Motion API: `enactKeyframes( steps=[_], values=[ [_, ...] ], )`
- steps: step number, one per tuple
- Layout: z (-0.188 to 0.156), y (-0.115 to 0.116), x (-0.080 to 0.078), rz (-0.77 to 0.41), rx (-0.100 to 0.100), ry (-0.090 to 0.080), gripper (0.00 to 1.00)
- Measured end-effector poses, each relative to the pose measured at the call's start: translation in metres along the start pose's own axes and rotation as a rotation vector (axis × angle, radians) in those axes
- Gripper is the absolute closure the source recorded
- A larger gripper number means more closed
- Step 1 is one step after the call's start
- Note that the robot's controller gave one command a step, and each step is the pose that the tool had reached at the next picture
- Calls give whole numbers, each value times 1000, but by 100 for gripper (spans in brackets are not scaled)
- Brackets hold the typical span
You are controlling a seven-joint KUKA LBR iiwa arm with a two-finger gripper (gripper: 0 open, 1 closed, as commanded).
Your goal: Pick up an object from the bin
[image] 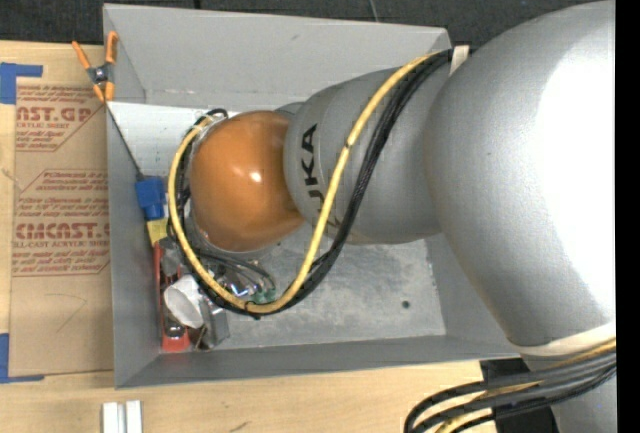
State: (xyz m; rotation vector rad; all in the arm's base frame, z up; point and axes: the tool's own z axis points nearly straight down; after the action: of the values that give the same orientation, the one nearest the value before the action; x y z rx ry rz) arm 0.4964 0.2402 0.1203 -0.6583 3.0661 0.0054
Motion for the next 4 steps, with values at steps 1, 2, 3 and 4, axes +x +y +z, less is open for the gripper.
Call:
enactKeyframes(
  steps=[1,2,3,4],
  values=[
    [6,0,-1,61,0,2,0],
    [-15,-11,-13,205,0,4,0],
    [-44,-19,-28,-70,0,-1,0],
    [-33,-12,-26,-151,-1,-6,0]
  ],
)
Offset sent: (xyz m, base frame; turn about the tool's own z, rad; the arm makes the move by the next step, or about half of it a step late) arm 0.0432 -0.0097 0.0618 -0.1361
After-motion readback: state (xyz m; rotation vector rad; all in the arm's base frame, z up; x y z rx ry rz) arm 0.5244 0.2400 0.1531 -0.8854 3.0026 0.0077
